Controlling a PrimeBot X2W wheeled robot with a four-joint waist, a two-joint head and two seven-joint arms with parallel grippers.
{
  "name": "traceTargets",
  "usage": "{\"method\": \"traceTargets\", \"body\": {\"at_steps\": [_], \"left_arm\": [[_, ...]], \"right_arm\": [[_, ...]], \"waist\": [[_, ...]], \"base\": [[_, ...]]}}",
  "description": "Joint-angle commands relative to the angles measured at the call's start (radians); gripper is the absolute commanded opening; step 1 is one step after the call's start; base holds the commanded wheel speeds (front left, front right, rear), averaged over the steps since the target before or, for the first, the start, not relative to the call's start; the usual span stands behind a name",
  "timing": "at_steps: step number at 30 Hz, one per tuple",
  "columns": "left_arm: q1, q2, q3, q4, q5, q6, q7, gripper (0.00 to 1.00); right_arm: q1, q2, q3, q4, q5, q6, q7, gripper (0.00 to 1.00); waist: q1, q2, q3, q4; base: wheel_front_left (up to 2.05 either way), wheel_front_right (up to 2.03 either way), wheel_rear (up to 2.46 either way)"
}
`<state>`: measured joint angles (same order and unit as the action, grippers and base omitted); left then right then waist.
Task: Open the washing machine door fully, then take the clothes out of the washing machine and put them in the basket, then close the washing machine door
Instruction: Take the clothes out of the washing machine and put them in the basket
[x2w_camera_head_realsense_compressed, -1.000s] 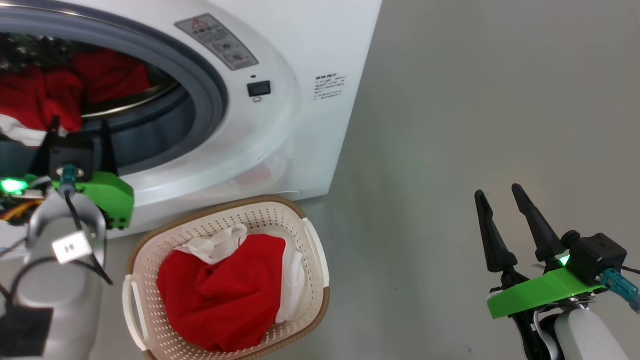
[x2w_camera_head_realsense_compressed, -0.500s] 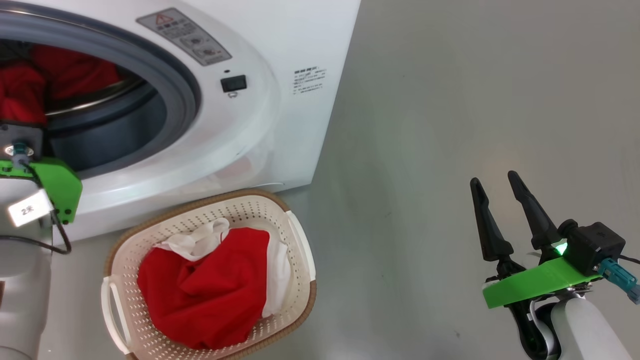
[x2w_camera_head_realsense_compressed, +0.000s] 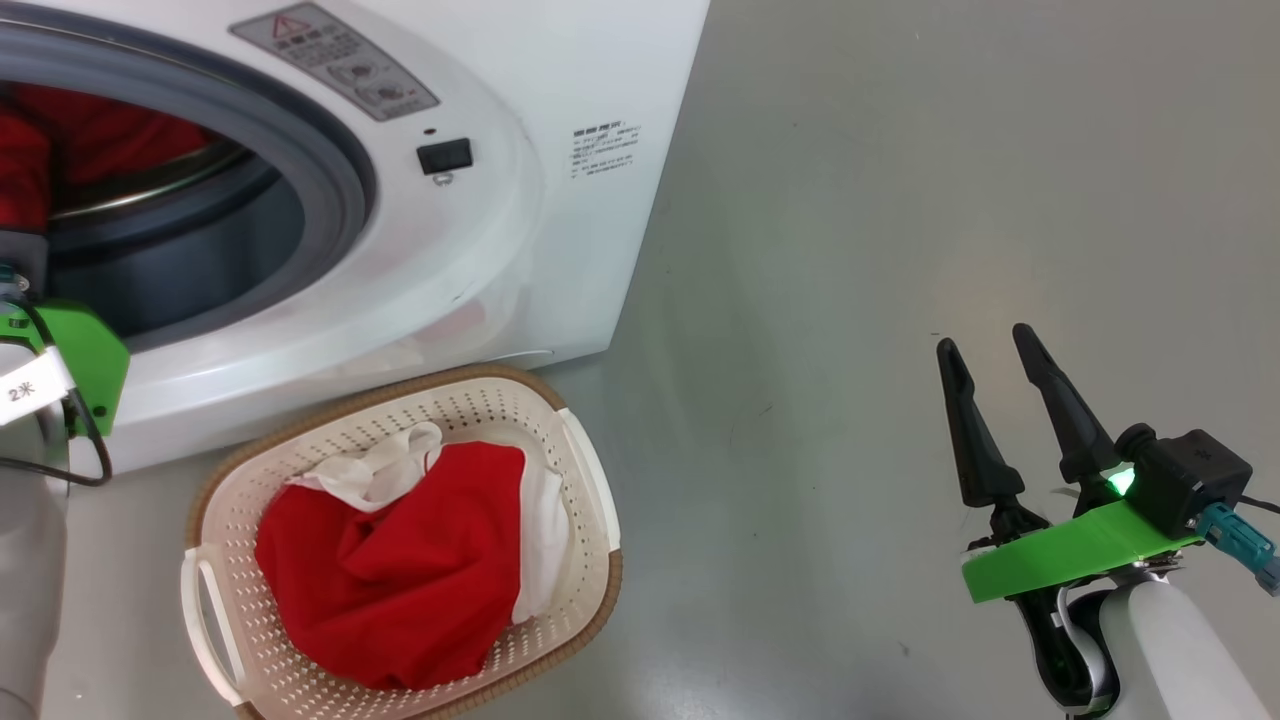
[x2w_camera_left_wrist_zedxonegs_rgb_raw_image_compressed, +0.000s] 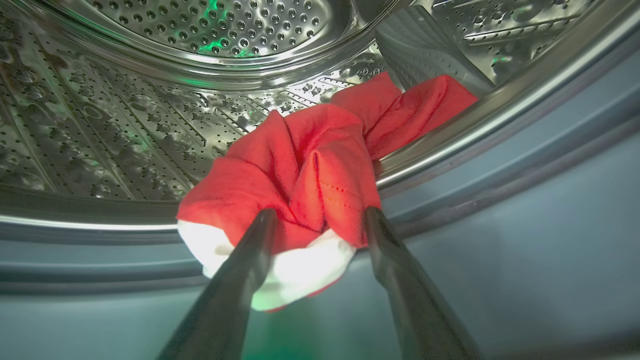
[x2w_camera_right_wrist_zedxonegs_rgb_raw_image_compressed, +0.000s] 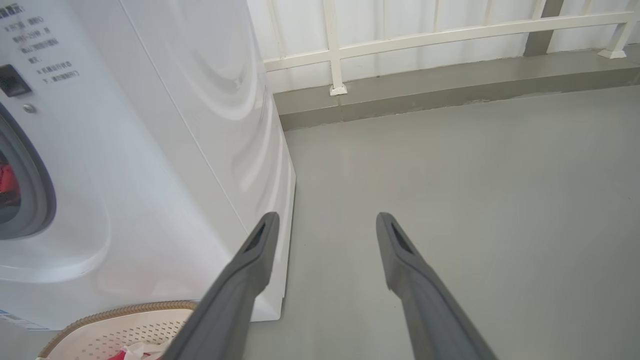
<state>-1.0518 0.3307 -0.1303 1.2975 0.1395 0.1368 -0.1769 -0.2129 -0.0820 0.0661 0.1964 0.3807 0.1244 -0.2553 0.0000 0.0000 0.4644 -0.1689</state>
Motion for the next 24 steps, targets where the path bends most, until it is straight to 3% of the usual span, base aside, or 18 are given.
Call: {"method": "traceTargets", "body": {"at_steps": [1, 3, 4, 5, 10, 17, 24], "left_arm": [[-0.022, 0.061, 0.013, -0.013, -0.005, 0.011, 0.000, 0.45], [-0.025, 0.067, 0.012, -0.012, -0.009, 0.009, 0.001, 0.24], [-0.026, 0.069, 0.010, -0.011, -0.010, 0.008, 0.002, 0.08], [-0.028, 0.071, 0.008, -0.011, -0.011, 0.007, 0.001, 0.00], [-0.033, 0.069, 0.007, -0.009, -0.027, -0.002, -0.022, 0.00], [0.000, 0.026, 0.071, -0.053, -0.130, -0.059, -0.082, 0.00], [0.200, -0.060, 0.238, -0.427, -0.303, -0.107, -0.085, 0.00]], "right_arm": [[-0.006, 0.000, 0.015, -0.022, 0.010, 0.006, -0.006, 1.00], [-0.006, 0.000, 0.015, -0.022, 0.010, 0.006, -0.006, 1.00], [-0.006, 0.000, 0.014, -0.023, 0.011, 0.006, -0.006, 1.00], [-0.007, 0.000, 0.014, -0.023, 0.011, 0.006, -0.006, 1.00], [-0.009, 0.001, 0.011, -0.020, 0.010, 0.006, -0.006, 1.00], [0.004, 0.003, 0.010, -0.011, 0.010, 0.006, -0.006, 1.00], [0.025, -0.004, 0.010, -0.002, 0.011, 0.006, -0.006, 1.00]], "waist": [[0.0000, 0.0000, 0.000, 0.000], [0.0000, 0.0000, 0.001, 0.001], [0.0000, 0.0000, 0.001, 0.002], [0.0000, 0.0000, 0.001, 0.003], [0.0000, 0.0000, -0.006, 0.013], [0.0000, 0.0000, -0.045, 0.032], [0.0000, 0.0000, -0.100, 0.055]], "base": [[0.00, 0.00, 0.00], [0.00, 0.00, 0.00], [0.00, 0.00, 0.00], [0.00, 0.00, 0.00], [0.00, 0.00, 0.00], [0.00, 0.00, 0.00], [0.00, 0.00, 0.00]]}}
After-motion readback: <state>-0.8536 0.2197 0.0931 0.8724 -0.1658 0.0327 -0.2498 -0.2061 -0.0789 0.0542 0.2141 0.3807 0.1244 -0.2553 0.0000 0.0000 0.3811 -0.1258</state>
